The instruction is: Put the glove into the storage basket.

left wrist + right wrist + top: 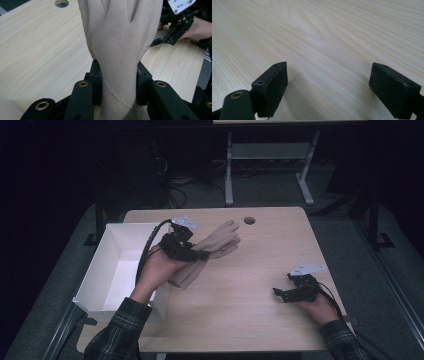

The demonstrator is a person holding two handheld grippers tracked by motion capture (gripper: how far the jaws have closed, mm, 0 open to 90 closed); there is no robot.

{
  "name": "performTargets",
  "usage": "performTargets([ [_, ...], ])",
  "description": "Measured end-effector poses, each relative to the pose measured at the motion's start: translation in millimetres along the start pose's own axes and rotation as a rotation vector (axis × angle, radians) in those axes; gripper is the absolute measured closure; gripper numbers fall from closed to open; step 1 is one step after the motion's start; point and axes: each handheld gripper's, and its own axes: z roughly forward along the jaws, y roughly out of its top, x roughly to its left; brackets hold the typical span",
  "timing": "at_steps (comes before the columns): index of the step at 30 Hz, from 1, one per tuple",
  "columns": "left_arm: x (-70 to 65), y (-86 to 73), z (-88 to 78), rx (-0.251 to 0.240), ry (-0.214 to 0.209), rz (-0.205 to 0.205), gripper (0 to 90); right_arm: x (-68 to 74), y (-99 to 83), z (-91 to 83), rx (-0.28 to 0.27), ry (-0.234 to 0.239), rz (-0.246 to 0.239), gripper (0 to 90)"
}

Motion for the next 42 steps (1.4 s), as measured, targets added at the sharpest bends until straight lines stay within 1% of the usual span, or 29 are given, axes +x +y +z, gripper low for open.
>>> performTargets([
  [1, 3.2, -1.5, -6.2, -0.010, 0.004, -0.010, 66.5, 0.0, 0.0, 0.0, 0.000, 0.000, 0.000, 14.6],
  [2, 3.2, -1.5, -6.2, -0.010, 0.004, -0.010, 66.5, 0.0, 0.0, 0.0, 0.000, 0.000, 0.000, 14.6],
  [7, 12.3, -7.8, -25.9, -0.029, 0.036, -0.036, 66.5, 0.1, 0.0, 0.0, 0.000, 0.000, 0.001, 14.6],
  [9, 16.2, -10.4, -32.8, -0.031, 0.048, -0.038, 66.5, -0.2, 0.1, -0.3, 0.004, 0.000, -0.002, 14.6],
  [10, 16.2, -10.4, -32.8, -0.031, 0.048, -0.038, 66.5, -0.2, 0.1, -0.3, 0.003, 0.000, -0.002, 14.6],
  [11, 19.6, -13.4, -39.0, -0.038, 0.059, -0.051, 66.5, -0.1, 0.1, -0.3, 0.004, 0.001, -0.001, 14.6],
  [13, 23.8, -16.4, -45.7, -0.041, 0.070, -0.057, 66.5, -0.2, 0.1, -0.3, 0.003, 0.000, -0.002, 14.6],
  [14, 23.8, -16.4, -45.7, -0.041, 0.070, -0.057, 66.5, -0.2, 0.1, -0.3, 0.003, 0.000, -0.002, 14.6],
  [15, 27.8, -20.0, -52.1, -0.052, 0.083, -0.070, 66.5, -0.2, 0.1, -0.3, 0.004, 0.000, -0.002, 14.6],
  [16, 27.8, -20.0, -52.1, -0.052, 0.083, -0.070, 66.5, -0.2, 0.1, -0.3, 0.004, 0.000, -0.002, 14.6],
  [17, 31.9, -23.7, -58.6, -0.057, 0.098, -0.081, 66.5, -0.2, 0.1, -0.3, 0.004, 0.000, -0.002, 14.6],
  [18, 31.9, -23.7, -58.6, -0.057, 0.098, -0.081, 66.5, -0.2, 0.1, -0.3, 0.004, 0.000, -0.002, 14.6],
  [20, 36.0, -28.2, -64.1, -0.068, 0.109, -0.097, 66.5, -0.2, 0.1, -0.3, 0.004, 0.000, -0.002, 14.6],
  [21, 40.1, -33.0, -68.7, -0.067, 0.124, -0.107, 66.5, -0.2, 0.1, -0.3, 0.004, 0.000, -0.002, 14.6],
  [22, 40.1, -33.0, -68.7, -0.067, 0.124, -0.107, 66.5, -0.2, 0.1, -0.3, 0.004, 0.000, -0.002, 14.6],
  [23, 44.8, -38.1, -73.0, -0.067, 0.137, -0.120, 66.5, -0.2, 0.1, -0.3, 0.004, 0.000, -0.002, 14.6],
  [24, 44.8, -38.1, -73.0, -0.067, 0.137, -0.120, 66.5, -0.2, 0.1, -0.3, 0.004, 0.000, -0.002, 14.6],
  [25, 49.6, -43.4, -77.8, -0.070, 0.152, -0.135, 66.5, -0.1, 0.1, -0.3, 0.004, 0.000, -0.002, 14.6],
  [26, 49.6, -43.4, -77.8, -0.070, 0.152, -0.135, 66.5, -0.1, 0.1, -0.3, 0.004, 0.000, -0.002, 14.6],
  [27, 54.4, -48.9, -82.7, -0.074, 0.168, -0.152, 66.5, -0.2, 0.1, -0.3, 0.004, 0.000, -0.002, 14.6],
  [28, 57.0, -51.9, -85.3, -0.072, 0.178, -0.156, 66.5, -0.2, 0.1, -0.3, 0.004, 0.000, -0.001, 14.6],
  [30, 61.7, -58.0, -88.9, -0.072, 0.196, -0.171, 66.5, -0.2, 0.1, -0.3, 0.004, 0.000, -0.002, 14.6],
  [31, 61.7, -58.0, -88.9, -0.072, 0.196, -0.171, 66.5, -0.2, 0.1, -0.3, 0.004, 0.000, -0.002, 14.6],
  [34, 68.1, -68.5, -92.7, -0.060, 0.231, -0.191, 66.5, -0.2, 0.1, -0.3, 0.004, 0.000, -0.002, 14.6],
  [35, 70.6, -74.3, -94.4, -0.062, 0.246, -0.207, 66.5, -0.1, 0.1, -0.3, 0.004, 0.000, -0.001, 14.6],
  [36, 72.2, -77.5, -95.3, -0.060, 0.254, -0.211, 66.5, -0.2, 0.1, -0.3, 0.004, 0.000, -0.002, 14.6],
  [37, 72.2, -77.5, -95.3, -0.060, 0.254, -0.211, 66.5, -0.2, 0.1, -0.3, 0.004, 0.000, -0.002, 14.6],
  [39, 75.9, -87.9, -97.5, -0.057, 0.281, -0.230, 66.5, -0.2, 0.1, -0.3, 0.004, 0.000, -0.002, 14.6],
  [42, 78.7, -95.2, -98.8, -0.056, 0.292, -0.242, 66.5, -0.2, 0.1, -0.3, 0.004, 0.000, -0.002, 14.6],
])
